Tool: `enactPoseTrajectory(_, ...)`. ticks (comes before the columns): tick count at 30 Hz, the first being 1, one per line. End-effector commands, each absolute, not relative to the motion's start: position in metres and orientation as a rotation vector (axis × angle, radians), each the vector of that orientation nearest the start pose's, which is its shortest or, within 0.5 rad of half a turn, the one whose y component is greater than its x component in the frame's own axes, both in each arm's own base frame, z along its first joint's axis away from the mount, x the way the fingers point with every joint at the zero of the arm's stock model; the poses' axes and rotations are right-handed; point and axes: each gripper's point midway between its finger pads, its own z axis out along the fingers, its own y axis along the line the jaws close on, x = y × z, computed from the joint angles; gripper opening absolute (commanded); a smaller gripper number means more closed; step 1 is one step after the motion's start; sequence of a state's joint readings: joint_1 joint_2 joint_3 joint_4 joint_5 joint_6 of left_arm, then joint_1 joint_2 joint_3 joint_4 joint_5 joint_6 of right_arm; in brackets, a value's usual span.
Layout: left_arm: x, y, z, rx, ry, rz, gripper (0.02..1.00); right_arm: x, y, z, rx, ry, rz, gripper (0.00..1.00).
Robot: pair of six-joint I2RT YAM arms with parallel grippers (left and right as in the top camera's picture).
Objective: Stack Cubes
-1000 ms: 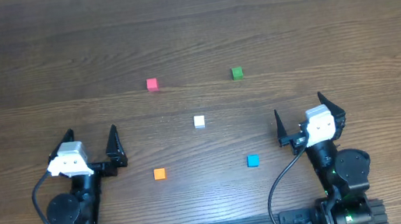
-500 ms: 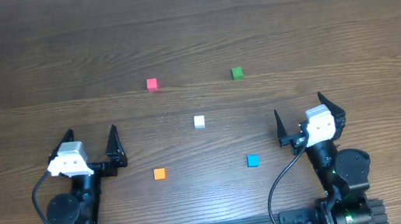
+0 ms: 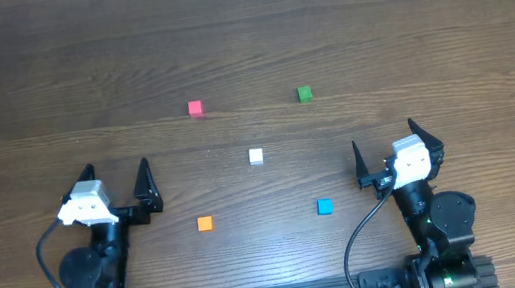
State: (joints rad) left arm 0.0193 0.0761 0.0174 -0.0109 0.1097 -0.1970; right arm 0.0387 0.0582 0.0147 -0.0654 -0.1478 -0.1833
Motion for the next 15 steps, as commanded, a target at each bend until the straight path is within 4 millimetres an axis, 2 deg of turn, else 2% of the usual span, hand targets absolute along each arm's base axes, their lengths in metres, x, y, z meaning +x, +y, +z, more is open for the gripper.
enactPoseTrajectory(1, 0.261, -0.024, 0.174, -0.125, 1.74, -0.311, 0.998, 0.246, 0.033, 0.147, -0.286, 1.664, 0.011, 0.993)
enactPoseTrajectory(4, 0.278, -0.034, 0.192, -0.114, 1.816, -0.352, 0.998, 0.246, 0.033, 0.147, -0.286, 1.664, 0.011, 0.991)
enactPoseTrajectory(9, 0.321, -0.055, 0.22, -0.104, 2.003, -0.408, 0.998, 0.246, 0.033, 0.147, -0.286, 1.664, 0.011, 0.991)
enactPoseTrajectory(13, 0.361, -0.075, 0.231, -0.092, 2.183, -0.425, 0.998, 0.246, 0.033, 0.147, -0.286, 1.664, 0.011, 0.993)
enactPoseTrajectory(15, 0.381, -0.087, 0.23, -0.082, 2.288, -0.422, 0.998, 0.246, 0.033, 0.147, -0.286, 1.664, 0.011, 0.991)
